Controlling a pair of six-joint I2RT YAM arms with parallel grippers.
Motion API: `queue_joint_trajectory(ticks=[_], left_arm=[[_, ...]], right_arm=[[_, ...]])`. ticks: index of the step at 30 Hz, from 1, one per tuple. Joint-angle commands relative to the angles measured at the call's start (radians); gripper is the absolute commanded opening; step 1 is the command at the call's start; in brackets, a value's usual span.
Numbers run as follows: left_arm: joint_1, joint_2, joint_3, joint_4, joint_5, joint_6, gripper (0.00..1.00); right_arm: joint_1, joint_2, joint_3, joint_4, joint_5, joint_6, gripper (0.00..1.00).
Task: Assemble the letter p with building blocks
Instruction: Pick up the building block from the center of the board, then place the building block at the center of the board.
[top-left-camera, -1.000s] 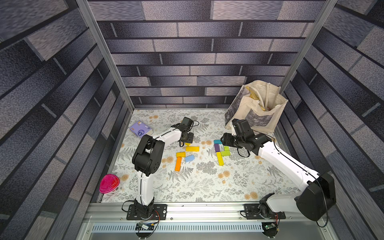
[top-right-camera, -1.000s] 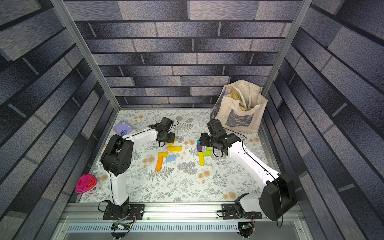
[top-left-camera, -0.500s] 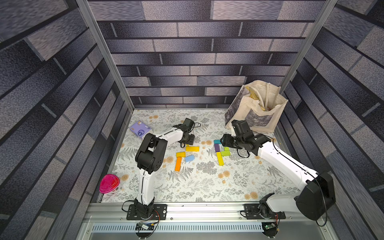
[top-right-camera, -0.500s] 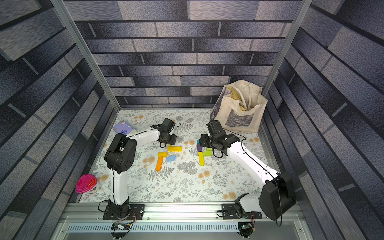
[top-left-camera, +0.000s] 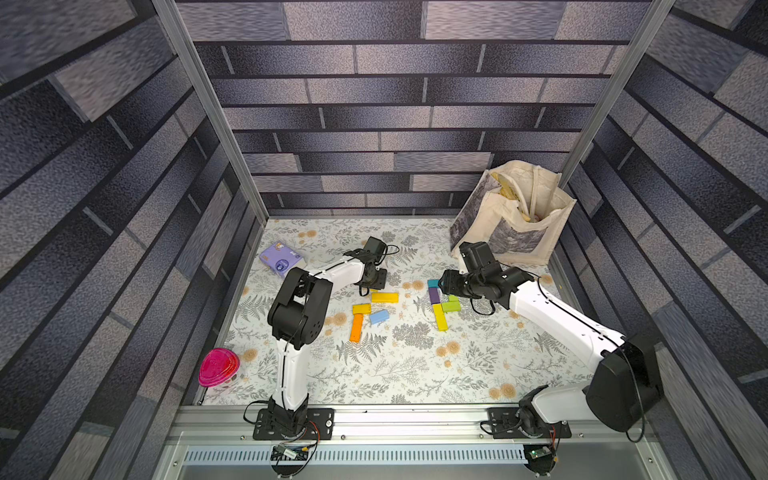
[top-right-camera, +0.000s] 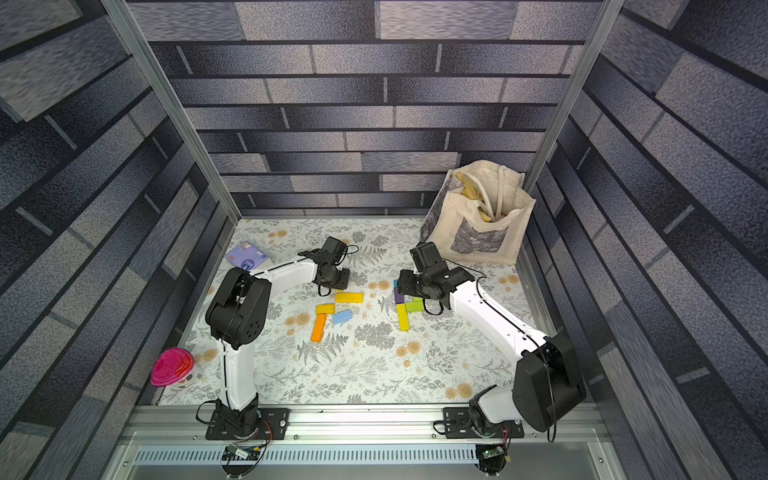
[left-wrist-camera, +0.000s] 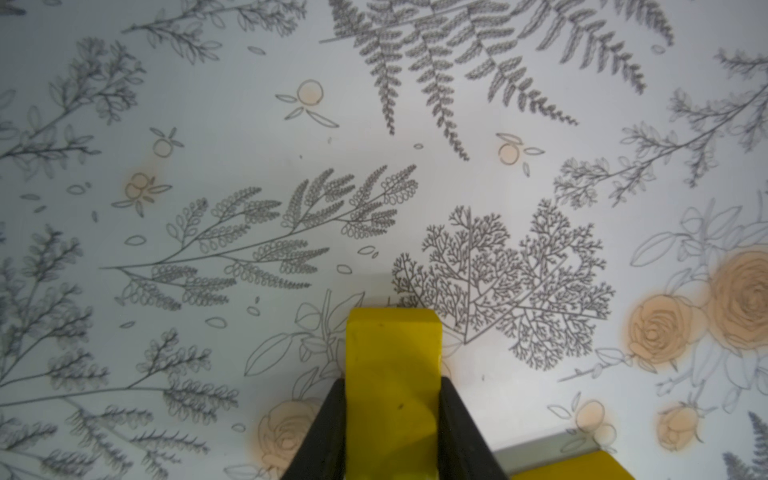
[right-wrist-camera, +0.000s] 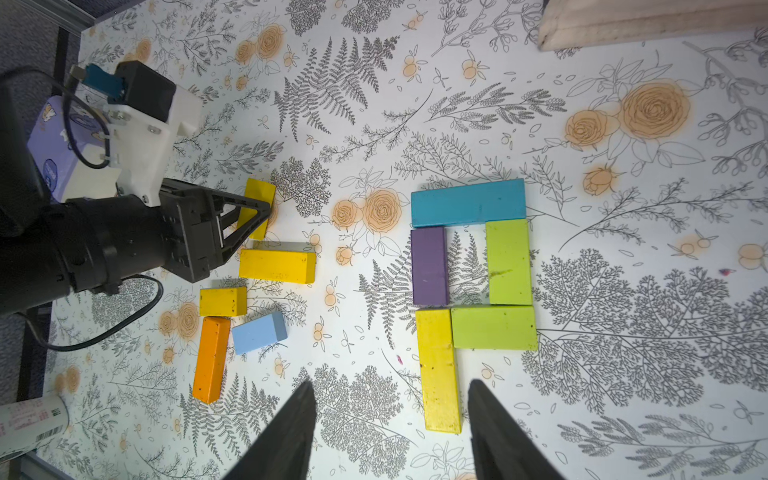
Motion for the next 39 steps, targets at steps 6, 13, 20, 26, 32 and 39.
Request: queue_joint_trajectory(ticks=[6,13,20,26,32,39], left_arm=[[-0.182,-0.217,-0.129,-0.046,-0.065,-0.204,0.15],[-0.311,-0.244,-0.205,-0.079,-0.107,-0.376,0.17],[-0.355,-0.244,-0.256,-0.04,-0.111,-0.444,0.19],[-0.366,-0.179,-0.219,-0.053,-0.108,-0.451,0.21],[-0.359,-0.124,-0.189,-0.07,-0.112,-0.461,0.22],[-0.339,-0.13,-0.224,-0.081,-0.121,-0.49,0.23]], right_arm=[[-0.007,-0.001,-0.016,0.036,-0.019,0.011,0.61],[-0.01,-0.04,-0.05,0.006,0.041,-0.008,0.61],[-0.014,-0.082,-0.1,0.015,0.033,0.012,0.62],[-0.015,-0.114,-0.155,0.028,0.027,0.031,0.62],[-0.015,-0.132,-0.178,0.032,0.015,0.044,0.62],[-0.015,-0.13,-0.172,0.024,0.023,0.04,0.62]])
